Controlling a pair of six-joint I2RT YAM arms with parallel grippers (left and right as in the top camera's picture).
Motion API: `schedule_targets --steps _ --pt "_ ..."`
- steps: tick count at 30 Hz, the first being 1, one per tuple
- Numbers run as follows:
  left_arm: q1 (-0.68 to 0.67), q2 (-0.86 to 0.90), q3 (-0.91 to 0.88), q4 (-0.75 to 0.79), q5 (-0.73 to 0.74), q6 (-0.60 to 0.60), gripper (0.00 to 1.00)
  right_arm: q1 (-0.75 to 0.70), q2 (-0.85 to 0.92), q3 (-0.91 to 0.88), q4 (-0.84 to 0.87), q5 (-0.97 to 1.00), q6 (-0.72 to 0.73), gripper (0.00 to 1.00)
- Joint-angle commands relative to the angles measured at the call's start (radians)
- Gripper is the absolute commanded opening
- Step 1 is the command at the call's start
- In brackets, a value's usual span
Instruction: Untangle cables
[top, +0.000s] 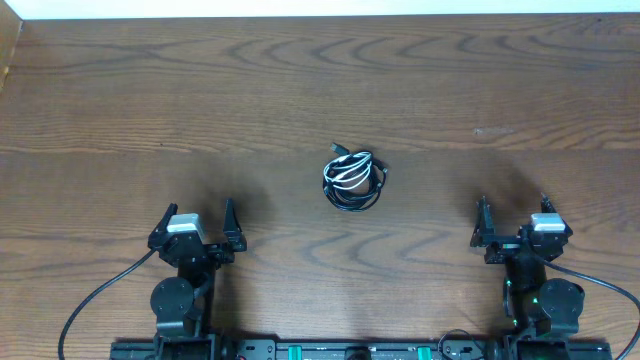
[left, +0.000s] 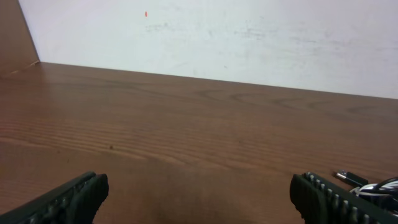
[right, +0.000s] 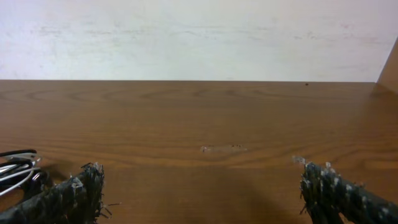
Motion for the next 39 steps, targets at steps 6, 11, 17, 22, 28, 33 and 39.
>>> schedule_targets --steps 6,11,17,22,28,33,39 --pt "-0.004 -0.006 -0.019 -0.033 -0.013 0.005 0.99 -0.003 -0.007 -0.002 -0.005 0.011 -0.012 0.99" --pt "-0.004 -0.006 -0.019 -0.033 -0.013 0.005 0.98 -0.003 -0.007 -0.001 -0.004 0.011 -0.012 0.99" --pt "-0.004 -0.006 -0.019 -0.033 -0.013 0.005 0.98 -0.003 -0.007 -0.002 0.041 0.004 -0.011 0.99" --pt "-0.004 -0.006 -0.019 -0.033 -0.013 0.006 0.99 0.003 -0.006 -0.002 0.013 -0.217 0.167 0.99" --pt "-0.004 -0.006 -0.019 -0.033 -0.013 0.005 0.98 0.014 -0.005 -0.002 0.029 -0.623 0.658 0.99" --pt "-0.004 -0.006 -0.019 -0.033 -0.013 0.005 0.98 0.014 -0.005 0.0 0.296 -0.663 0.752 0.99" --pt "-0.004 -0.006 -0.019 -0.033 -0.013 0.005 0.99 0.005 0.011 0.19 0.41 -0.511 0.671 0.99"
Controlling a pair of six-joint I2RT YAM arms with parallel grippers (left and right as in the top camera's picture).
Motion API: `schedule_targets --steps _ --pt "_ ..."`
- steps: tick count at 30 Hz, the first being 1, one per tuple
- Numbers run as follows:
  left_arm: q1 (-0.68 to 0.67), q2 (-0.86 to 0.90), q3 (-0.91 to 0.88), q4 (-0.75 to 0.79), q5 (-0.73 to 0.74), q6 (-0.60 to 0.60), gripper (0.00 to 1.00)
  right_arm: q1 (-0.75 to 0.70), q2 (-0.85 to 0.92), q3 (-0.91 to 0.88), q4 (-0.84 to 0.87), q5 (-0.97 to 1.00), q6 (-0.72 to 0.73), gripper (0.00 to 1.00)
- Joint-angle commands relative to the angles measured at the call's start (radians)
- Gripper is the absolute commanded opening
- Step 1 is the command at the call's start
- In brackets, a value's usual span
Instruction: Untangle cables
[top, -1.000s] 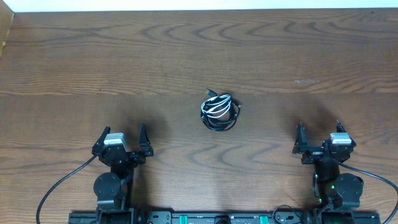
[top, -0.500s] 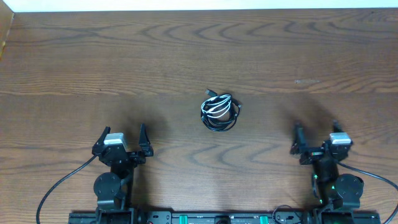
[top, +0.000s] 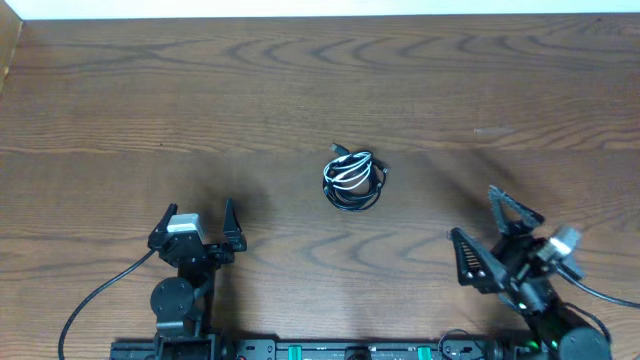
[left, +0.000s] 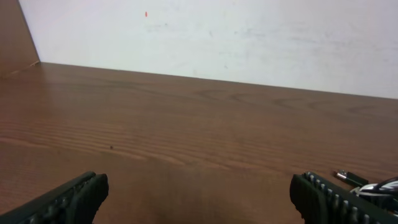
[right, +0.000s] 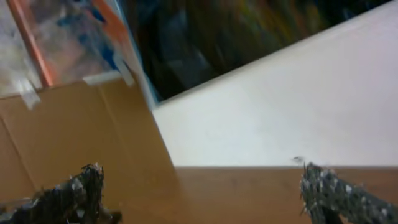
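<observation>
A small coil of black and white cables (top: 353, 181) lies tangled at the middle of the wooden table (top: 300, 90). Its edge shows at the far right of the left wrist view, as cable ends (left: 367, 185). My left gripper (top: 196, 226) rests open near the front left, empty, well short of the coil. My right gripper (top: 492, 232) is open and empty at the front right, raised and turned, its fingers (top: 470, 260) spread wide. Its own camera looks off toward the table's right side wall (right: 93, 143), with no cable in sight.
A white wall (left: 217, 37) stands behind the table's far edge. A brown side panel (right: 81, 143) rises at the table's right end, with blurred clutter above it. A low side board (left: 15, 37) marks the left end.
My right gripper has lifted and swung round to the right, so its camera now faces the side panel instead of the table. The left arm and the cable coil have not moved.
</observation>
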Motion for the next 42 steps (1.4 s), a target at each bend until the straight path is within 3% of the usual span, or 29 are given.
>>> schedule_targets --steps 1,6,9,11,17,30,31,32,33,34,35,37,42 --pt "-0.004 -0.006 -0.019 -0.033 -0.012 0.005 0.98 -0.002 0.028 0.176 -0.129 0.089 -0.061 0.99" --pt "-0.004 -0.006 -0.019 -0.033 -0.012 0.005 0.98 -0.011 0.228 0.564 -0.675 0.127 -0.351 0.99" --pt "-0.004 -0.006 -0.019 -0.033 -0.012 0.005 0.98 -0.011 0.429 0.779 -1.038 0.149 -0.444 0.99" --pt "-0.004 -0.006 -0.019 -0.033 -0.012 0.005 0.98 -0.011 0.524 0.838 -1.147 0.109 -0.447 0.99" --pt "-0.004 -0.006 -0.019 -0.033 -0.012 0.005 0.98 -0.009 0.739 0.853 -1.163 -0.23 -0.424 0.99" --pt "-0.004 -0.006 -0.019 -0.031 -0.002 -0.002 0.98 0.235 1.014 0.853 -1.258 -0.068 -0.39 0.99" --pt "-0.004 -0.006 -0.019 -0.029 0.037 -0.036 0.98 0.248 1.028 0.853 -1.251 -0.068 -0.369 0.99" --pt "-0.004 -0.006 -0.018 -0.012 0.239 -0.261 0.98 0.259 1.051 0.853 -1.229 -0.068 -0.337 0.99" --pt "-0.004 -0.006 -0.018 -0.004 0.357 -0.383 0.98 0.262 1.062 0.853 -1.225 -0.068 -0.327 0.99" --pt "-0.004 -0.006 -0.018 0.018 0.465 -0.571 0.98 0.262 1.077 0.853 -1.226 -0.068 -0.327 0.99" --pt "-0.004 -0.006 -0.018 0.027 0.499 -0.677 0.99 0.262 1.083 0.853 -1.227 -0.068 -0.327 0.99" --pt "-0.004 -0.006 -0.018 0.024 0.536 -0.764 0.98 0.263 1.091 0.853 -1.229 -0.068 -0.327 0.99" --pt "-0.004 -0.006 0.004 0.16 0.65 -0.762 0.98 0.269 1.104 0.853 -1.229 -0.068 -0.332 0.99"
